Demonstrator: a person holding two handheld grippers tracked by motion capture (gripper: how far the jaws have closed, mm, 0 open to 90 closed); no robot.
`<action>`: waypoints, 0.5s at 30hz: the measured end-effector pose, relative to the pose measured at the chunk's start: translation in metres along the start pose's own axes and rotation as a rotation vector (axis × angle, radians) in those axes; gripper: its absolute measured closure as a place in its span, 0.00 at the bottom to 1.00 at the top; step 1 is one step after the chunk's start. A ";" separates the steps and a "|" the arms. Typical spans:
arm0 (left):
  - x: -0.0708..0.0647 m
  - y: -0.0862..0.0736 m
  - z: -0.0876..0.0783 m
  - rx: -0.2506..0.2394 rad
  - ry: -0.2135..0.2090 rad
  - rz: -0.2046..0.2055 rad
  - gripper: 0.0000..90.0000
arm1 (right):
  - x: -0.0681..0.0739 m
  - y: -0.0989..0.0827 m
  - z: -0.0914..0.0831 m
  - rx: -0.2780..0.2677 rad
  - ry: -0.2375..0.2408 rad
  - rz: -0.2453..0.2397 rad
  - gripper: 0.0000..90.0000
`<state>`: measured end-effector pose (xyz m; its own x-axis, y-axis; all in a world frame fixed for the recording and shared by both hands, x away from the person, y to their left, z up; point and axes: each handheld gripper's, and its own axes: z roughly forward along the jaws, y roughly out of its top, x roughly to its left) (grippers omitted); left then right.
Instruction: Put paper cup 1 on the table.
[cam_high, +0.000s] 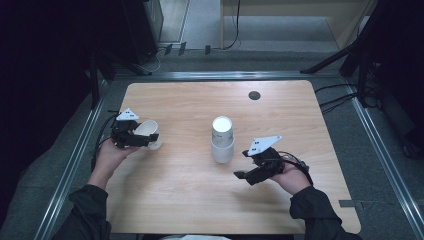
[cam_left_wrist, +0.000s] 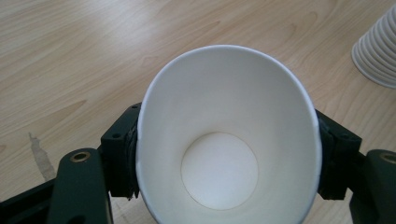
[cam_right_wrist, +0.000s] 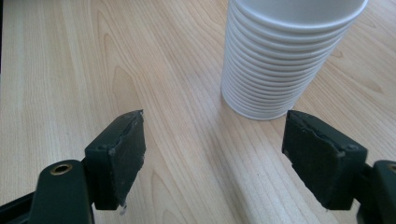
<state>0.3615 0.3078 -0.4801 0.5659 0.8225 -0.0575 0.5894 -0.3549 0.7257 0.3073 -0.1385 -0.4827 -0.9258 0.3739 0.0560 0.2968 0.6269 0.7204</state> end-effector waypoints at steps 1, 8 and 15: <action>0.002 0.000 0.001 -0.002 -0.001 -0.006 0.30 | 0.000 -0.001 0.000 0.000 -0.002 0.000 0.24; 0.010 0.001 0.008 0.023 0.017 -0.021 0.29 | 0.003 -0.004 -0.002 0.009 -0.010 0.005 0.24; 0.010 0.000 0.013 0.050 0.036 -0.020 0.27 | 0.003 -0.005 -0.003 0.012 -0.011 0.005 0.24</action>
<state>0.3744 0.3101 -0.4890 0.5329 0.8449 -0.0459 0.6287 -0.3591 0.6897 0.3028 -0.1426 -0.4843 -0.9218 0.3842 0.0522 0.3043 0.6333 0.7116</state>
